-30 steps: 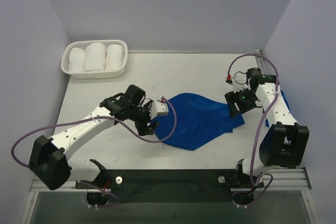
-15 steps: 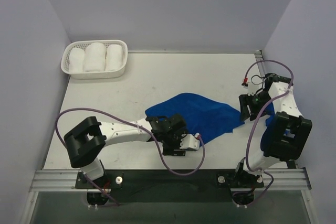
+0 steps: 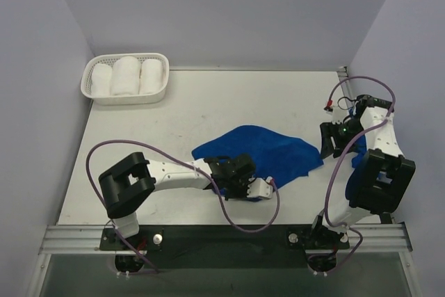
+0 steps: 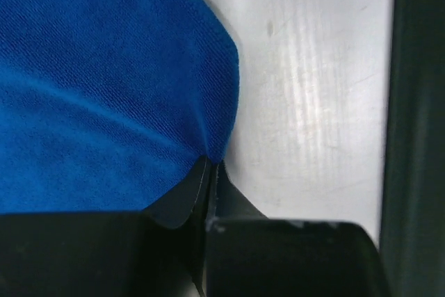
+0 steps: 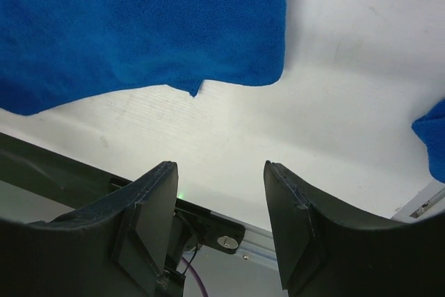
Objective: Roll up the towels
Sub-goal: Flatten the towel
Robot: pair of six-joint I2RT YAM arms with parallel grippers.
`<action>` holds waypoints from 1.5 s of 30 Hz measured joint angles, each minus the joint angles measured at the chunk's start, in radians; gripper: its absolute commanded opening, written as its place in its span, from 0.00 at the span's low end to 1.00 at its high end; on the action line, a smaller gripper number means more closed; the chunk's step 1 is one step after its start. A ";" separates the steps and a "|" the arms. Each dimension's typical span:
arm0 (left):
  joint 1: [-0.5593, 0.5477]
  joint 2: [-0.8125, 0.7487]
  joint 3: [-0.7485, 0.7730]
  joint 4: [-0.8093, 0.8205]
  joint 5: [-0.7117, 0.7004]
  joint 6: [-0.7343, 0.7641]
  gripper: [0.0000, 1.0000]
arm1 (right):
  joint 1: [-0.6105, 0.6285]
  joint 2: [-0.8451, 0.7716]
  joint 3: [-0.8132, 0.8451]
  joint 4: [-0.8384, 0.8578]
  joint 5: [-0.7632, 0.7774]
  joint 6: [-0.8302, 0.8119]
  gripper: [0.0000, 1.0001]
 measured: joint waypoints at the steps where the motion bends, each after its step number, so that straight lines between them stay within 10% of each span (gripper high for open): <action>1: 0.003 -0.003 0.014 -0.019 0.019 -0.016 0.00 | -0.002 0.001 0.009 -0.003 -0.002 0.000 0.53; 6: 0.088 -0.084 0.092 -0.107 0.247 -0.166 0.00 | -0.010 0.020 0.085 -0.013 -0.019 0.001 0.53; 13: 0.566 -0.165 0.201 -0.089 0.600 -0.414 0.00 | -0.008 0.058 0.158 -0.027 -0.048 0.006 0.52; 24: 0.985 0.081 0.106 -0.161 0.657 -0.447 0.46 | 0.151 0.087 0.137 -0.033 -0.053 0.062 0.52; 35: 0.983 -0.130 0.060 -0.189 0.450 -0.315 0.42 | 0.239 0.046 -0.039 -0.031 -0.011 0.129 0.32; 45: 0.736 -0.251 -0.058 -0.141 0.307 -0.319 0.59 | 0.414 0.061 -0.154 0.003 0.049 0.222 0.55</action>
